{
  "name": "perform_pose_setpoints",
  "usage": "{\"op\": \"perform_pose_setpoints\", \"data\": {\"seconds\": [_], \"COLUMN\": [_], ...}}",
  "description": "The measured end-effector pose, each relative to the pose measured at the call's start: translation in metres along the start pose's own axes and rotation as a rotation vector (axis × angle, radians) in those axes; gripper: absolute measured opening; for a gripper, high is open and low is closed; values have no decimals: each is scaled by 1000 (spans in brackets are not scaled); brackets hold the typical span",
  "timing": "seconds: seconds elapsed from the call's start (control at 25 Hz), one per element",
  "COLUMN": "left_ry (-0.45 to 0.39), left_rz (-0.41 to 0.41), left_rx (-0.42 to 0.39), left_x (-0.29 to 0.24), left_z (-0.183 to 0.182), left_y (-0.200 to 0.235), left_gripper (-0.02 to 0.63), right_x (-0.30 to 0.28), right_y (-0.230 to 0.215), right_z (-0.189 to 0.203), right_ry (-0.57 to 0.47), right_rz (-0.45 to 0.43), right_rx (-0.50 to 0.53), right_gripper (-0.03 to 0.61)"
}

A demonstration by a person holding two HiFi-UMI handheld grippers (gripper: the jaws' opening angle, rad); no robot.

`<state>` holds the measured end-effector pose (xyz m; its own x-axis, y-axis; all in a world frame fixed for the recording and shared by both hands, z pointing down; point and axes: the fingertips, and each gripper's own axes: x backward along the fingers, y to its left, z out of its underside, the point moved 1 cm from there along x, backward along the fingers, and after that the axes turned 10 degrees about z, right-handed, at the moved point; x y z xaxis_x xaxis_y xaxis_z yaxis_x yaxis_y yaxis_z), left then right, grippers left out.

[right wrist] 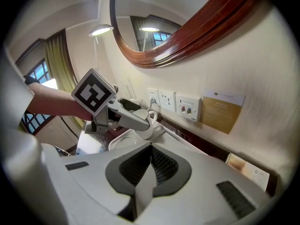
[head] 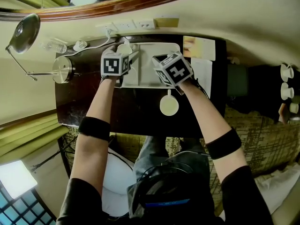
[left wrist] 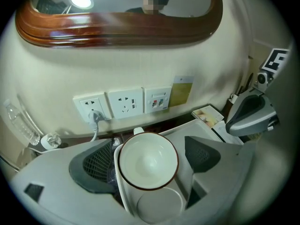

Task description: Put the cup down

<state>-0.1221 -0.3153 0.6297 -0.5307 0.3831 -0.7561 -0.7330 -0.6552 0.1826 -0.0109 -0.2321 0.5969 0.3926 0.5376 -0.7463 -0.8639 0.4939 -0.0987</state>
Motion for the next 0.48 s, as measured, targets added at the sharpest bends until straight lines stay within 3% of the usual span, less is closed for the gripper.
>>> {"op": "perform_pose_setpoints", "data": {"seconds": [0.32,0.48], "left_ry": [-71,-146], "left_rz": [-56,-128], "left_rx": [-34,6], "left_x": [49,88], "left_z": [-7,-4], "left_y": [-29,-53], "left_gripper": [483,314], "right_x": [28,50], "right_y": [-2,1], "right_z": [11,11], "right_ry": [-2,-37], "right_rz": [-16,-30], "right_rx": [-4,5], "right_gripper": [3,3]}}
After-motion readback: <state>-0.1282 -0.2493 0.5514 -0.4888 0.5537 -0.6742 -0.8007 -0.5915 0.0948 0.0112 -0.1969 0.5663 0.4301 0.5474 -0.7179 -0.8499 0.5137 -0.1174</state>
